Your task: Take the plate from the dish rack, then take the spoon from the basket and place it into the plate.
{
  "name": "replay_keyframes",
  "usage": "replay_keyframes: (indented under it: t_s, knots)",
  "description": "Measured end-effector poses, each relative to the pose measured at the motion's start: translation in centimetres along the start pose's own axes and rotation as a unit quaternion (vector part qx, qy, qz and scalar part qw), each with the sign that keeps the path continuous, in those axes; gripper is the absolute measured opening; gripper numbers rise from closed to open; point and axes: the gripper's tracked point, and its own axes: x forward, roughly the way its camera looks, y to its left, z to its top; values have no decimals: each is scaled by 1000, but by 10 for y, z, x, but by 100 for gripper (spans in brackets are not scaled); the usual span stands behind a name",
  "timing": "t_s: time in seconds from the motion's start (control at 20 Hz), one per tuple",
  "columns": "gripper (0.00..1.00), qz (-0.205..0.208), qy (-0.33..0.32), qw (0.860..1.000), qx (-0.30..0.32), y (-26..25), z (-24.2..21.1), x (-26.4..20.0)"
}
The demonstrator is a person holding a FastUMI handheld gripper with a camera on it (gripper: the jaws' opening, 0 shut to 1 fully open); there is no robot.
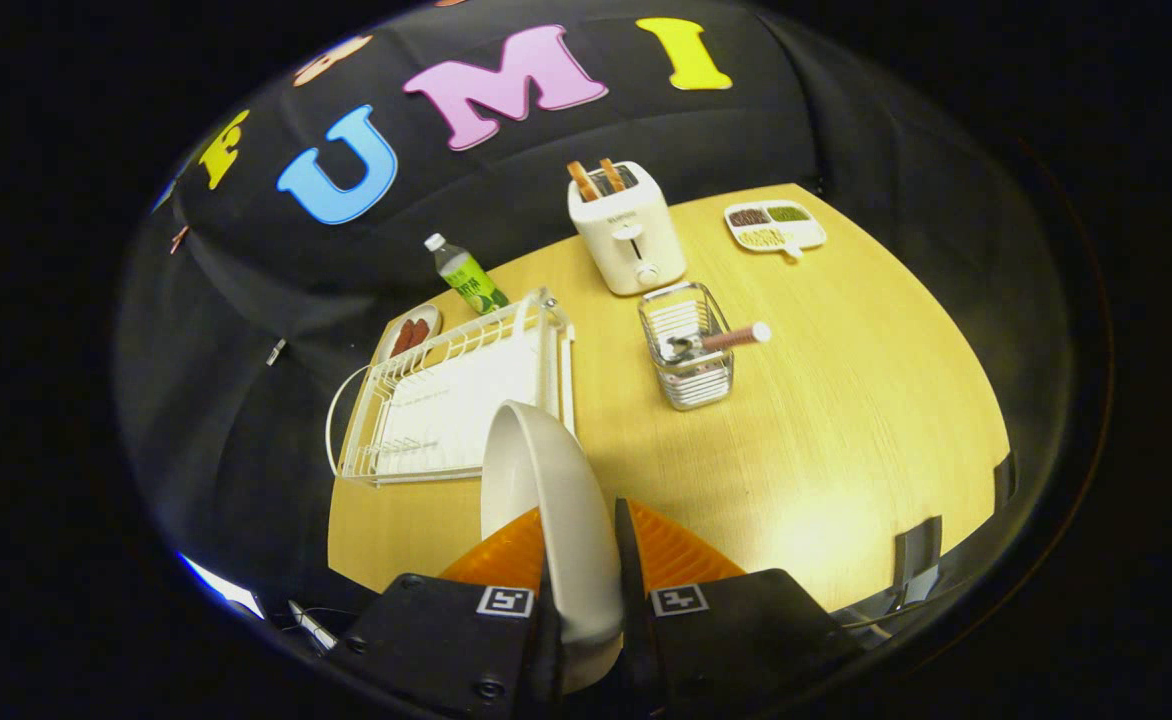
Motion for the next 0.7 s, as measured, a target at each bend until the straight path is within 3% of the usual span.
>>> replay_keyframes:
  t_s: [0.25,0.45,0.6,0.7]
  knots:
    - [27,52,30,997,49,-12,-40,44]
    - [28,60,65,994,60,-24,-73,74]
    - [28,93,79,989,88,-19,-81,87]
    - [28,92,80,989,89,-21,-82,97]
